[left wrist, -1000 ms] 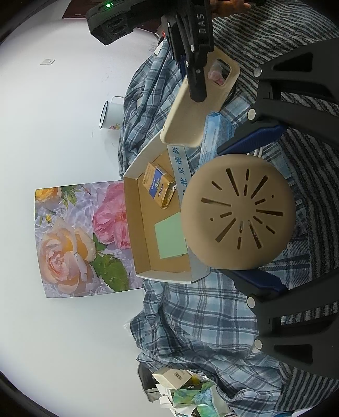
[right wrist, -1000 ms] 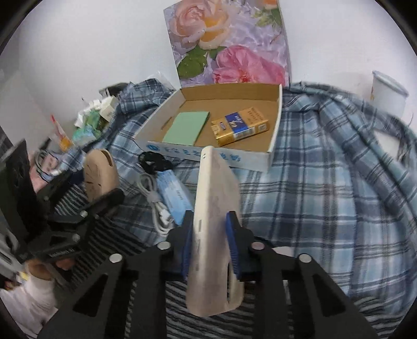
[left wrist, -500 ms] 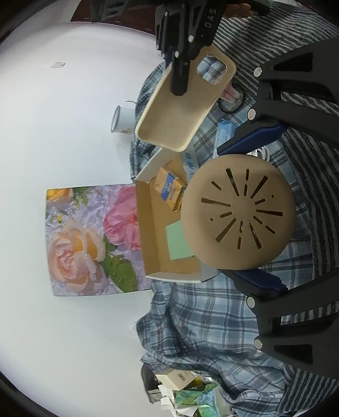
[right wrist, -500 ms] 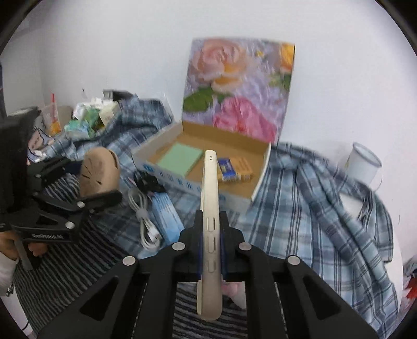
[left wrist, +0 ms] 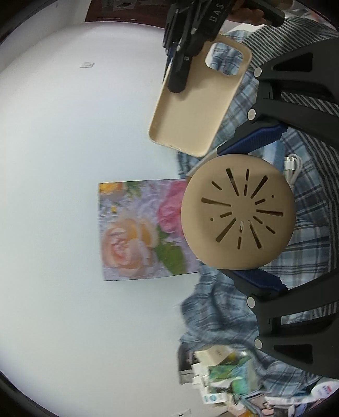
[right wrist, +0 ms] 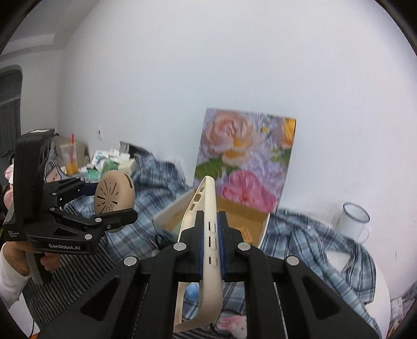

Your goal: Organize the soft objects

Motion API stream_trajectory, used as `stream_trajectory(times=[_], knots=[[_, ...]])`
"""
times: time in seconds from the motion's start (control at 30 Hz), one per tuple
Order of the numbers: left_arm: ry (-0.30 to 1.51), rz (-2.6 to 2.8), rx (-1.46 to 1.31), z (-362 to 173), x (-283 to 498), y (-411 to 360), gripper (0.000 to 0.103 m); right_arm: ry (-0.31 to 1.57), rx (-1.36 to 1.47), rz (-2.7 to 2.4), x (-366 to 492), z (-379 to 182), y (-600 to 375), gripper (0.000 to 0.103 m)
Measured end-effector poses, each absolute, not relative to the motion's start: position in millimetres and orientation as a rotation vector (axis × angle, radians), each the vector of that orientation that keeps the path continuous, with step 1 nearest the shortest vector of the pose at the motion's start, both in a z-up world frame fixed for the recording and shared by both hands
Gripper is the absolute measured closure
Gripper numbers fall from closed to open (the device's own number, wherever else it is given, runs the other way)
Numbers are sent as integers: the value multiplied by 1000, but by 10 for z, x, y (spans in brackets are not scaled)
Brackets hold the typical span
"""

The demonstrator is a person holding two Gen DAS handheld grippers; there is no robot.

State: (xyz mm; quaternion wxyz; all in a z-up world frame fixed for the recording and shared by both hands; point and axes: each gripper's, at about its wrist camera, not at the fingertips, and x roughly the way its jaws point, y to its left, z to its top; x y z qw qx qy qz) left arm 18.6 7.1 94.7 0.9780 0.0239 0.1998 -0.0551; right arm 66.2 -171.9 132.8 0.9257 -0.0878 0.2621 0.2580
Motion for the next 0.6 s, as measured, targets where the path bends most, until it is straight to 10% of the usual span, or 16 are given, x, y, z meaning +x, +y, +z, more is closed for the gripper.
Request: stream_trajectory(times=[0.6], knots=[[236, -62, 62, 1746, 122, 48, 23, 283, -144, 576, 679, 2094, -1628, 95]])
